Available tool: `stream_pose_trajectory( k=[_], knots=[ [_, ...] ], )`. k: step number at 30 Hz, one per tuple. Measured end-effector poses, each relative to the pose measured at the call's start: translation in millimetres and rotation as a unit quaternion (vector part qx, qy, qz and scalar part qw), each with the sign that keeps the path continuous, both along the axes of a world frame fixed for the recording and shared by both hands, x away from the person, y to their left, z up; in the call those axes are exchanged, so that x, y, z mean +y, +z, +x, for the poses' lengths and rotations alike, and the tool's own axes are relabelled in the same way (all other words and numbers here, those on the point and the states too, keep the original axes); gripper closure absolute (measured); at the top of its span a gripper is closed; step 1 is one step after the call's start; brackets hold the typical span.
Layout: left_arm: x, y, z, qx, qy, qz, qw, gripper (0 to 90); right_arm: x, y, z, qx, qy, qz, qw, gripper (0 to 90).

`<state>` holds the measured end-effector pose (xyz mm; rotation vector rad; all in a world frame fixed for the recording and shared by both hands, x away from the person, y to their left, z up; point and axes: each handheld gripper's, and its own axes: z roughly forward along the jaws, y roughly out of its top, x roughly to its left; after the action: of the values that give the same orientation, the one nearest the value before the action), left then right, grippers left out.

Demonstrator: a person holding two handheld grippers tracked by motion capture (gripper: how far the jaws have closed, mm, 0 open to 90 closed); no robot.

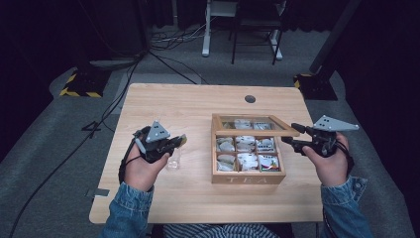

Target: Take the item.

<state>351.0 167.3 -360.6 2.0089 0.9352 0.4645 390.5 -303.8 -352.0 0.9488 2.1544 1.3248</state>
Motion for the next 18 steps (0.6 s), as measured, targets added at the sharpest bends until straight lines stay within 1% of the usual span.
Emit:
stream_pose_trajectory(
  k=[1, 5, 7, 8, 9, 10, 11, 12, 17, 18],
  knots=[
    [2.0, 0.0, 0.1, 0.0, 0.002, 0.001, 1.0, 89.1, -0.1, 0.0, 0.1, 0.0, 0.0, 0.0, 1.0, 39.9],
    [8.5, -0.8, 1.2, 0.012, 0.01, 0.007, 0.9999, 89.1, -0.5, -0.2, 0.5, 0.0, 0.0, 0.001, 1.0, 40.0],
    [10.0, -2.5, 1.8, 0.023, 0.015, 0.007, 0.9996, 89.1, -0.7, -0.2, 0.5, 0.0, 0.0, 0.001, 1.0, 39.9],
    [11.2, -3.0, 2.6, 0.026, 0.015, 0.014, 0.9995, 89.0, -0.7, -0.3, 0.5, 0.0, 0.0, 0.001, 1.0, 40.0],
    [11.2, -4.4, 3.0, 0.032, 0.018, 0.014, 0.9992, 89.0, -0.7, -0.3, 0.5, 0.001, -0.001, 0.0, 1.0, 40.0],
    [11.2, -4.4, 3.0, 0.032, 0.018, 0.014, 0.9992, 89.0, -0.7, -0.4, 0.6, 0.001, 0.0, 0.0, 1.0, 39.9],
    [12.5, -6.4, 4.1, 0.045, 0.015, 0.016, 0.9987, 89.0, -0.6, -0.3, 0.5, 0.001, -0.001, 0.0, 1.0, 40.0],
    [13.2, -7.4, 4.8, 0.048, 0.014, 0.019, 0.9986, 89.0, -0.6, -0.3, 0.5, 0.001, -0.001, 0.0, 1.0, 40.0],
    [15.4, -10.6, 6.1, 0.067, 0.012, 0.022, 0.9974, 88.9, -0.8, -0.4, 0.5, 0.001, -0.001, -0.001, 1.0, 39.9],
    [15.4, -10.6, 6.1, 0.067, 0.012, 0.022, 0.9974, 88.8, -0.8, -0.4, 0.5, 0.001, -0.001, -0.001, 1.0, 39.9]
  ],
)
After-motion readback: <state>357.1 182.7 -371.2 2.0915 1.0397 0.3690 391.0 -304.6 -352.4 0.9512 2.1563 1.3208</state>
